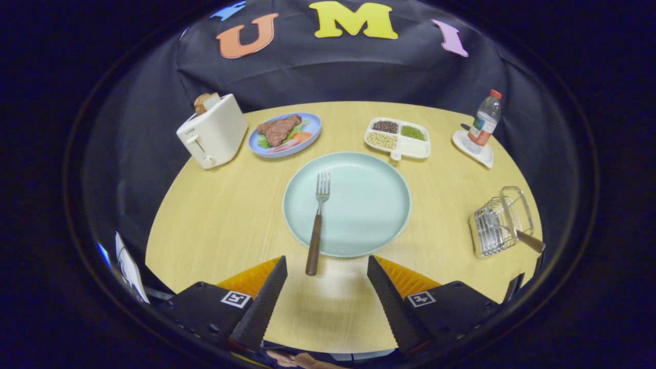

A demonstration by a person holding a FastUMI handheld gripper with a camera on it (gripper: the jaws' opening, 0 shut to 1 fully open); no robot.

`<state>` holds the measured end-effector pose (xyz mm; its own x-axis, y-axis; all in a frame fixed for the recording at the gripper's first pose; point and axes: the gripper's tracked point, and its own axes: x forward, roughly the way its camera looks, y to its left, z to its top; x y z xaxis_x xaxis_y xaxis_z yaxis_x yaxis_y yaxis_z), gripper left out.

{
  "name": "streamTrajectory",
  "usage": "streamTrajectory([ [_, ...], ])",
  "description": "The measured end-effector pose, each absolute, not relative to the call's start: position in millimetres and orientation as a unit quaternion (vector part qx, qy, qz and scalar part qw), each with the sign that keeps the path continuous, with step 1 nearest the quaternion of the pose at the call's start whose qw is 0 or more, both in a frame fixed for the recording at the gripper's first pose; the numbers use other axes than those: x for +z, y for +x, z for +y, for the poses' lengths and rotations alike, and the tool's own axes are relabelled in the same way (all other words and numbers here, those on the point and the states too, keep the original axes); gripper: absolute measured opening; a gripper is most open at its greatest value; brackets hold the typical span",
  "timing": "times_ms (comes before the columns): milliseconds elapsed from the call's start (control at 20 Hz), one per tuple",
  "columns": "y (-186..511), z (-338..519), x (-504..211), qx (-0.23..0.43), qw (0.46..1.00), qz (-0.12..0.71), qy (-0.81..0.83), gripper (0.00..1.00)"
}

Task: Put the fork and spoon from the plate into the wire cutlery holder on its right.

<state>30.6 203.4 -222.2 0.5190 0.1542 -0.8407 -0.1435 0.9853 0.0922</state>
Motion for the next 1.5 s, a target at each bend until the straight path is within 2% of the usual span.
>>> streamTrajectory([
  [250, 29, 219, -241, 0.088, 0.861, 0.501, 0.0, 0.95],
  [500, 30, 228, -253, 0.077, 0.833, 0.546, 0.04, 0.89],
  [650, 42, 227, -257, 0.061, 0.833, 0.549, 0.036, 0.89],
  [1050, 53, 233, -263, 0.033, 0.824, 0.563, 0.047, 0.5],
  [1200, 39, 247, -269, 0.038, 0.795, 0.6, 0.077, 0.5],
  [1500, 56, 236, -278, -0.003, 0.799, 0.597, 0.079, 0.49],
])
